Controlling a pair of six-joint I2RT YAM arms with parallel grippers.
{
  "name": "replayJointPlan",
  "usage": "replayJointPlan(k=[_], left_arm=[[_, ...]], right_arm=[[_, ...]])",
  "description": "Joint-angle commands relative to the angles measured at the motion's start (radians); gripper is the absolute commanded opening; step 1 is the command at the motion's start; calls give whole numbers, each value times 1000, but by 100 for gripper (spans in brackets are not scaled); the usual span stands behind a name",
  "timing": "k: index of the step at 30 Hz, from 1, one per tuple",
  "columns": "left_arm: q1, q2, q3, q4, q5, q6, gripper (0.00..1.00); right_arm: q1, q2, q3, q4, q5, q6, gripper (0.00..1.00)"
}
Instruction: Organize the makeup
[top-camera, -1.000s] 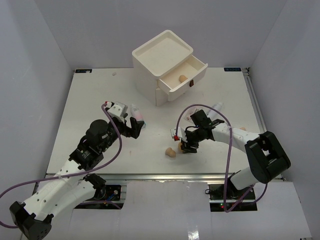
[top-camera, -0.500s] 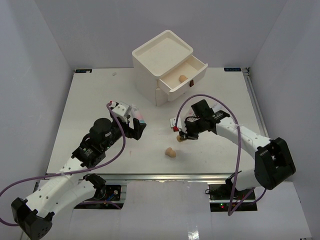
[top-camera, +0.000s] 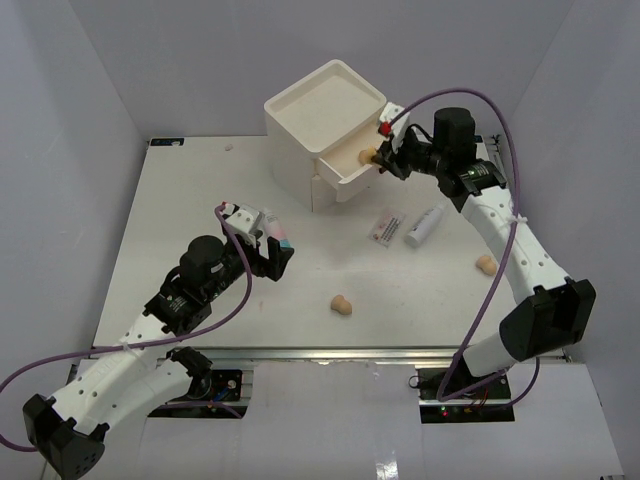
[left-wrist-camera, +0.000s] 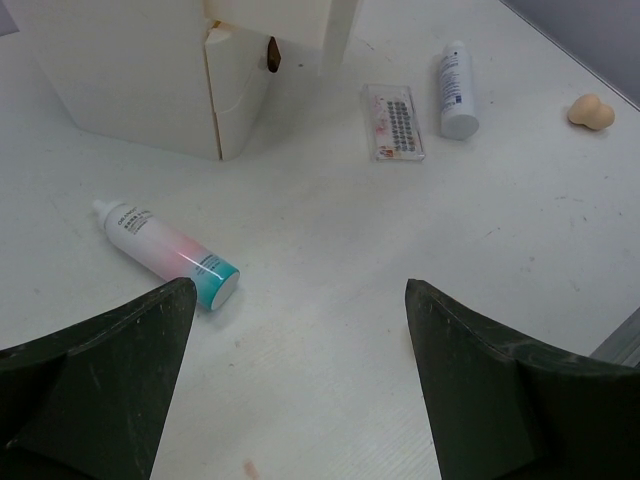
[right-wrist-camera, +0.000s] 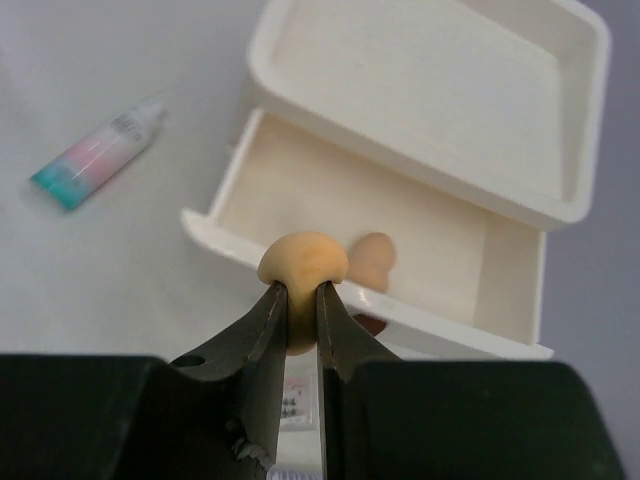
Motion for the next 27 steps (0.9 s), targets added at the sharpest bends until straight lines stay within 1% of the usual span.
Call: replayJointPlan(k=[1,3,6,7,9,13,14,15,16,17,23,24,26,27], left_arm=[[2,-1,16,-5,13,5,97],[2,-1,16,-5,52,5,97],[2,6,15,-2,91,6,97],[2,11,15,-1,103,7,97],[2,22,15,2,137,7,97],[2,46,15,6,203,11,97],[2,49,16,8,216,11,97],[2,60,16,8,231,13,97],[2,65,16,8,254,13,97],[2,70,16,8,274,13,97],[2,120,21,18,390,7,96],[2,131,23,19,407,7,96],[2,158,25,22,445,1,95],[2,173,25,25,467,-2,94]], right_arm=[[-23,125,100,190,227,341,8],[-23,163,110,216,290,390,9],[-24,201,112,251,357,435,14],[-25,210,111,263,372,443,18],[-26,224,112,269,381,456,23],[-27,242,112,285,371,452,50],[-27,242,112,285,368,449,52],[-28,235,110,286,353,445,61],[-29,225,104,291,339,444,68],[-31,210,93,296,330,443,71],[-51,72,9,313,236,435,82],[-55,49,-11,310,198,423,84],[-75,-12,-69,292,33,373,87],[-88,-36,-106,287,-22,347,88]])
